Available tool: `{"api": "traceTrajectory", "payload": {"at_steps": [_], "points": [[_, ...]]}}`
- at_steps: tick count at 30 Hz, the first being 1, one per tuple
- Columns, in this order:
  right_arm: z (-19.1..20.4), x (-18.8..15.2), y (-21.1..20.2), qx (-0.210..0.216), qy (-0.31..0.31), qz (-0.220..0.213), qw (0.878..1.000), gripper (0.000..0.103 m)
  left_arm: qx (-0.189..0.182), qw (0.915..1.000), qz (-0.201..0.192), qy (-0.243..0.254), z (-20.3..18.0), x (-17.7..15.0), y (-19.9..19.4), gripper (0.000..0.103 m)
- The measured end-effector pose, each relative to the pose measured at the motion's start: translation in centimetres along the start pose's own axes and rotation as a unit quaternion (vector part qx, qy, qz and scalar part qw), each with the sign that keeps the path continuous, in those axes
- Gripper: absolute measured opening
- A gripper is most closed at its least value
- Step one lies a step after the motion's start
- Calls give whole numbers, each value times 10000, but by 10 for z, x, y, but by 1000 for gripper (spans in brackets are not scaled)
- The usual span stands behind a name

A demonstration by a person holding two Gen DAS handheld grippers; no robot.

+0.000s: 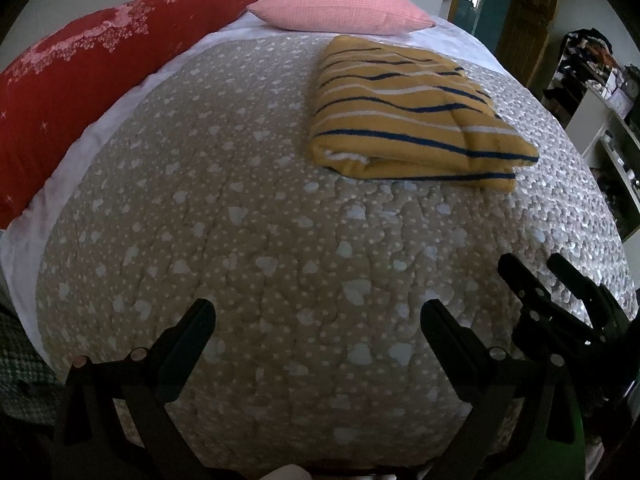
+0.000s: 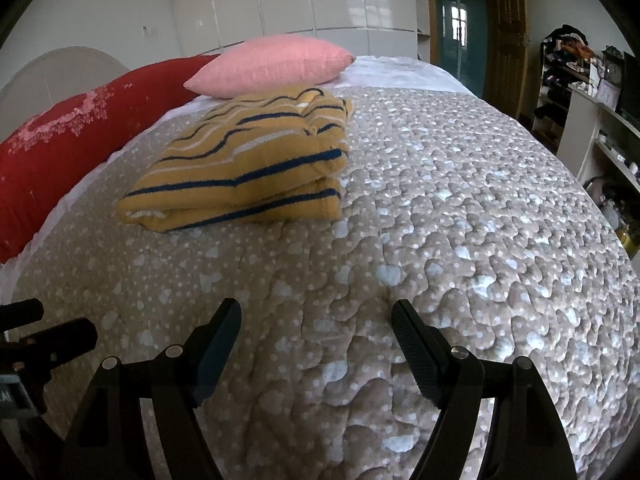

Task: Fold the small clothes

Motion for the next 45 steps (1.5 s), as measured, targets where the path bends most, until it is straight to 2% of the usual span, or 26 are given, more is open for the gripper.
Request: {"api": "traceTrajectory", "payload": {"at_steps": [4, 7, 10, 13, 15, 18, 20, 21, 23, 24, 26, 29, 32, 33, 34, 35, 36, 37, 38, 40, 45], "points": [[4, -1, 1, -75, -52, 50, 9999, 82, -25, 9999, 23, -131, 12, -1, 2, 102], [5, 8, -3, 17, -63, 70, 10000, 82, -24, 9996, -56, -276, 25, 3, 0, 102], [3, 35, -11, 59, -72, -136, 9999, 82, -39, 9989, -135, -443, 39, 4, -2, 102], [7, 73, -16, 341, -115, -392, 9986, 79, -99, 9981, -138, -586, 49, 2, -1, 102], [15, 101, -13, 524, -177, -510, 9972, 66, -133, 9978, -128, -640, 52, 1, 0, 102], [30, 131, 14, 848, -196, -301, 9957, 63, -171, 9975, -130, -681, 58, -1, 0, 102], [34, 144, 48, 989, -108, 67, 9950, 62, -161, 9971, -159, -720, 64, -1, -1, 102], [33, 146, 62, 953, -76, 211, 9952, 61, -150, 9970, -174, -740, 66, -2, -2, 102], [17, 148, 101, 564, 36, 614, 9965, 61, -145, 9967, -188, -781, 73, -2, -2, 102], [11, 150, 109, 502, 108, 691, 9963, 61, -156, 9965, -193, -797, 76, -3, -2, 102], [4, 157, 102, 586, 387, 633, 9955, 61, -185, 9961, -238, -825, 82, -4, -2, 102], [5, 180, 81, 615, 493, 218, 9967, 61, -223, 9954, -241, -902, 87, -3, 0, 102], [6, 198, 97, 272, 483, 378, 9978, 61, -379, 9941, -178, -998, 88, -4, 4, 102], [7, 201, 104, 207, 488, 457, 9976, 59, -395, 9940, -164, -1006, 88, -4, 5, 102], [8, 203, 113, 113, 489, 572, 9971, 53, -393, 9941, -149, -1001, 89, -5, 6, 102], [8, 207, 127, 56, 511, 705, 9962, 25, -385, 9941, -149, -999, 89, -5, 6, 102], [10, 211, 135, 147, 550, 786, 9953, 15, -376, 9941, -158, -1005, 90, -5, 6, 102], [12, 216, 142, 259, 636, 852, 9940, 14, -364, 9940, -173, -1016, 91, -5, 6, 102], [12, 223, 147, 338, 704, 837, 9934, 8, -351, 9939, -189, -1030, 92, -5, 7, 102], [12, 230, 154, 274, 707, 834, 9936, 7, -330, 9937, -195, -1054, 94, -5, 8, 102], [16, 249, 170, -741, 192, 638, 9950, 5, -309, 9940, -118, -1038, 96, -7, 15, 102]]}}
Point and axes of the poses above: each gripper's, at about its wrist camera, not at the fingertips, and y roughly the way its jaws point, z to its left, x to its top, the point moved 5 cm from there along y, roughly the way its jaws point, and after that the axes turned 4 degrees about y, right-handed, at the moved point
